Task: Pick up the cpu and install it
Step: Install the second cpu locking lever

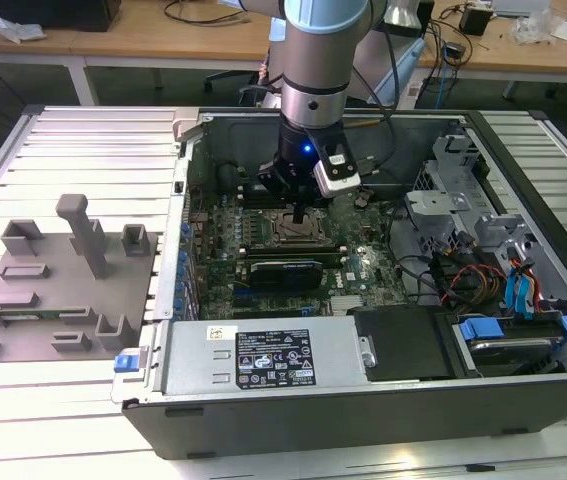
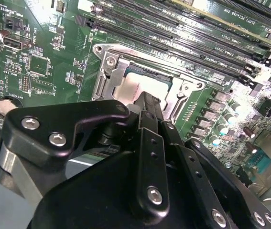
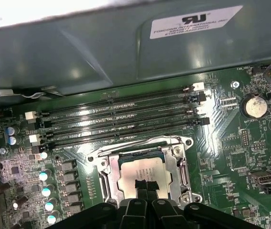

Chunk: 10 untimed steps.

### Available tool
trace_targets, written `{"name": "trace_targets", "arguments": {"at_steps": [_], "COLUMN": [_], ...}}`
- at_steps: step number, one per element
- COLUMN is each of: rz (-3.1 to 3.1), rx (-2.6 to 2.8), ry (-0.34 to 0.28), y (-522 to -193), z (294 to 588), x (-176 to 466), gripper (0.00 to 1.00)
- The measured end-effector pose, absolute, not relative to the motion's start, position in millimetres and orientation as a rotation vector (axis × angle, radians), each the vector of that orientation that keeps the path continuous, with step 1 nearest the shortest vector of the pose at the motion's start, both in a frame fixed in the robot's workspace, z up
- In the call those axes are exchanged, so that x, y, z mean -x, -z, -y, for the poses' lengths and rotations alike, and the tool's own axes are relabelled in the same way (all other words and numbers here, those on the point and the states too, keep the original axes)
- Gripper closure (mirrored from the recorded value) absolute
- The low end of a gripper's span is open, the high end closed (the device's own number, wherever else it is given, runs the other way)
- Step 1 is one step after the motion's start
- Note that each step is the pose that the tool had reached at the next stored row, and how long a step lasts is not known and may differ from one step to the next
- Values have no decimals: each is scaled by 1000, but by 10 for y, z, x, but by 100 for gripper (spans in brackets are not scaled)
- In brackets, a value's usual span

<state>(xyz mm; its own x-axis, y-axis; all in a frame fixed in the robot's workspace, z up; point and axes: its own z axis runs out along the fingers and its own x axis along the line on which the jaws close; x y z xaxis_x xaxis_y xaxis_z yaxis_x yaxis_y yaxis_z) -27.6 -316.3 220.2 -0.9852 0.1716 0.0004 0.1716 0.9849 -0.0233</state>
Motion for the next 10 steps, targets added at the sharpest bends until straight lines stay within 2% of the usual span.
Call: {"name": "trace_targets", "arguments": {"at_steps": [10], "rz": [3127], "rx": [271], "ry": [-36], "y": [-2206], "z": [3184], "x": [276], "gripper": [89]}}
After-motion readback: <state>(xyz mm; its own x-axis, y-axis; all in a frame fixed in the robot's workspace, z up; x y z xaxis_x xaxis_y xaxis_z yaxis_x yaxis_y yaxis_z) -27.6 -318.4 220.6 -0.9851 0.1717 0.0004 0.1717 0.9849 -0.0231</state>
